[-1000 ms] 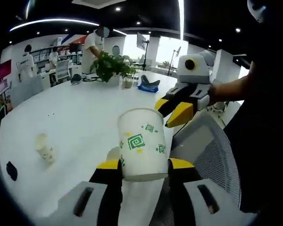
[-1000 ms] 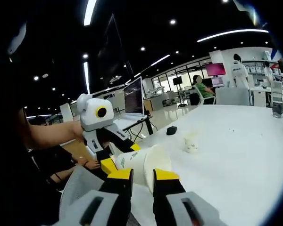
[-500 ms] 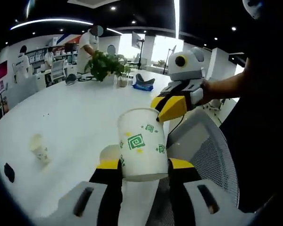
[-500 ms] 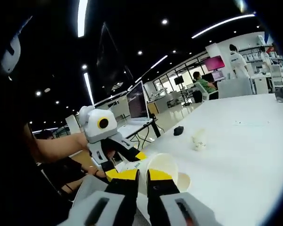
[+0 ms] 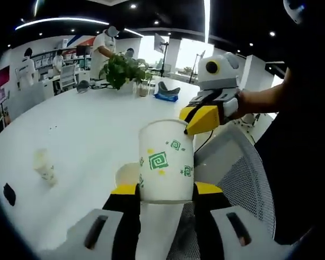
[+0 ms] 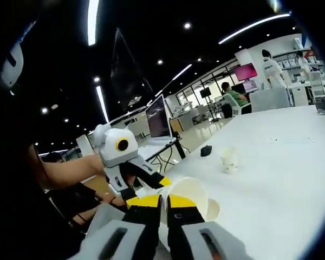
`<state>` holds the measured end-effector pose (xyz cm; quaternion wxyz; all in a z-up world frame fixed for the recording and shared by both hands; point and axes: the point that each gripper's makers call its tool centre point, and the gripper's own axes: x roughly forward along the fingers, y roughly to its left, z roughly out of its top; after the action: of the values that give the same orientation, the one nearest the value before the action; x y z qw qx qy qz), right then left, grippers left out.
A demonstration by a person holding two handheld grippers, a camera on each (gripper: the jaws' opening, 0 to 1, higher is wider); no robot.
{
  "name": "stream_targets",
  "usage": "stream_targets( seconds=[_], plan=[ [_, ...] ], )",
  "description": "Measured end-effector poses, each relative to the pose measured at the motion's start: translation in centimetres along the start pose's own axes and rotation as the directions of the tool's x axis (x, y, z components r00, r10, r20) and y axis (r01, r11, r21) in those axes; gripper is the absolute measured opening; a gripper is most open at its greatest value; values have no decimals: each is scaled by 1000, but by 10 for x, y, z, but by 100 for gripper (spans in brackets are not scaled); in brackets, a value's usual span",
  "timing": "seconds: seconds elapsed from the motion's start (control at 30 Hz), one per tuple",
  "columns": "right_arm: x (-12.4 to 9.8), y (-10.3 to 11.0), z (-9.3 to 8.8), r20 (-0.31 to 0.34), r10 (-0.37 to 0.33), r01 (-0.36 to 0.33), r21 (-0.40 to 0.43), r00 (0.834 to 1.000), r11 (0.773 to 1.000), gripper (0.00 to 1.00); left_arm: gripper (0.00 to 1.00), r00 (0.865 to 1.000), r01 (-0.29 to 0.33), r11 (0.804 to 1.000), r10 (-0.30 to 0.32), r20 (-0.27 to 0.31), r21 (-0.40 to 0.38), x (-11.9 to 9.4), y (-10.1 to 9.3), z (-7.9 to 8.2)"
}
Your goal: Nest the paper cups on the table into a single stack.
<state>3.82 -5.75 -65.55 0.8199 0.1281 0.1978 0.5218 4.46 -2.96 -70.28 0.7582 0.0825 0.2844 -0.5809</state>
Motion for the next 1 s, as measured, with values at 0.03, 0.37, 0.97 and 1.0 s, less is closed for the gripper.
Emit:
stream_targets(
  seconds=[0.03,0.37,0.97,1.0],
  plan=[
    [1,1,0,-2,2,-2,-2,1000,1000,0,36,1000,-3,1000,3,-2,3,0,1,0],
    [3,-1,-1,-20,-10,10,-34,1000,999,0,35,997,-67,998,66,-42,-20,-10,14,-13],
    [5,-21,-2,-75,-97,87,-128,992,988,0,51,991,-131,991,131,12,-31,-20,25,-7],
    [6,-23,-2,-85,-106,93,-136,991,986,0,52,991,-135,990,135,14,-33,-20,26,-7]
  ],
)
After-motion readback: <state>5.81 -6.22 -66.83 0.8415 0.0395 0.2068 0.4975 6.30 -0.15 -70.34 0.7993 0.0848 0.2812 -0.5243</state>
